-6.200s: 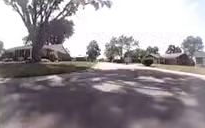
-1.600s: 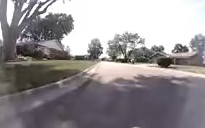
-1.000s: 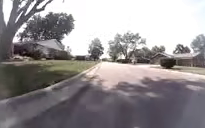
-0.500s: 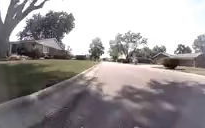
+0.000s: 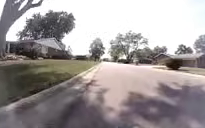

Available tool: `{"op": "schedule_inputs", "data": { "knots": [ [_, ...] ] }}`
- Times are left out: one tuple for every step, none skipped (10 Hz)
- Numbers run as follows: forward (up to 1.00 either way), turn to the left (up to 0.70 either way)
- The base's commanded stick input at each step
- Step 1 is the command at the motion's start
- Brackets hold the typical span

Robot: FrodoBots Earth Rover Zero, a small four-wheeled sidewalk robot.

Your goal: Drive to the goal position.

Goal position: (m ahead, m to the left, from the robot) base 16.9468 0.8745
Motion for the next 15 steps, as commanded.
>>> {"op": "schedule_inputs", "data": {
  "knots": [
    [1.00, 0.00],
    [1.00, 0.00],
    [1.00, 0.00],
    [1.00, 0.00],
    [1.00, 0.00],
    [1.00, 0.00],
    [1.00, -0.19],
    [1.00, -0.31],
    [1.00, -0.21],
    [1.00, 0.00],
    [1.00, 0.00],
    [1.00, 0.00],
    [1.00, 0.00],
    [1.00, 0.00],
    [1.00, 0.00]
  ]
}}
